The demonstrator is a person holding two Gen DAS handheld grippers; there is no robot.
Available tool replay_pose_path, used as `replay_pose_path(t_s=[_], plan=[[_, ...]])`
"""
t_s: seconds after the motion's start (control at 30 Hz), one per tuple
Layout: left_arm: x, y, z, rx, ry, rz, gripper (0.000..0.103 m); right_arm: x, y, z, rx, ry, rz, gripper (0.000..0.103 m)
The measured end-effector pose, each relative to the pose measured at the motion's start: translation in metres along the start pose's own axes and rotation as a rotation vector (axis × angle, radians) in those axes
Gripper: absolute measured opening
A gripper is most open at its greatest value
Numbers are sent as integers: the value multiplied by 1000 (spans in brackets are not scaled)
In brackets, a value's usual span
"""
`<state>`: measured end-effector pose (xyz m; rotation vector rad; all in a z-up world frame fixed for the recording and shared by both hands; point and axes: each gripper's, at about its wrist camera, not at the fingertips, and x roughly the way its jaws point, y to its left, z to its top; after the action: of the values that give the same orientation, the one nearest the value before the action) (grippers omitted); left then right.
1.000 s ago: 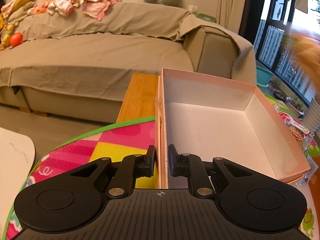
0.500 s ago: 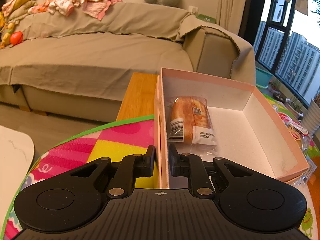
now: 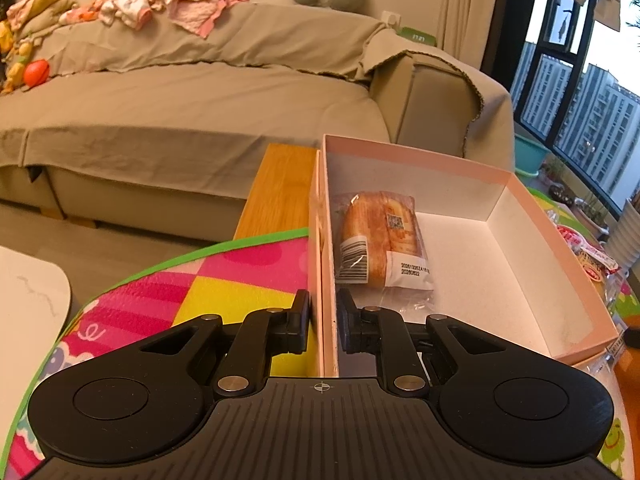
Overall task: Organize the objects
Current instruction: 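Carry the bread roll into the pink box with the right gripper and release, then grasp the red-labelled hawthorn bar packet with the right gripper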
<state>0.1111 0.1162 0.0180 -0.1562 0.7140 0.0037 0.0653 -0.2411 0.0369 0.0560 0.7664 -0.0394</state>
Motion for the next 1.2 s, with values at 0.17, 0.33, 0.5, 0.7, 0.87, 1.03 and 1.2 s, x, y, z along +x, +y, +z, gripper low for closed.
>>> replay_pose_path(t_s=[0.17, 0.33, 0.5, 0.7, 0.87, 1.03, 1.2], plan=[[0, -1, 0, 1, 3, 1, 17, 14, 37, -7, -202, 13, 95, 90], [-1, -1, -1, 6, 7, 0, 17, 27, 51, -6, -210, 23, 124, 73], [-2, -1, -1, 8, 9, 0, 17, 22, 55, -6, -214, 26, 137, 43], [-3, -1, -1, 6, 11, -1, 17, -3, 51, -29, -248, 54, 130, 43], [-3, -1, -1, 4, 11, -1, 17, -32, 43, -55, -203, 129, 134, 43], [-4, 0, -1, 2, 11, -1, 17, -62, 51, -72, -258, 177, 213, 46], [-4, -1, -2, 2, 11, 2, 17, -54, 57, -63, -233, 129, 194, 59]])
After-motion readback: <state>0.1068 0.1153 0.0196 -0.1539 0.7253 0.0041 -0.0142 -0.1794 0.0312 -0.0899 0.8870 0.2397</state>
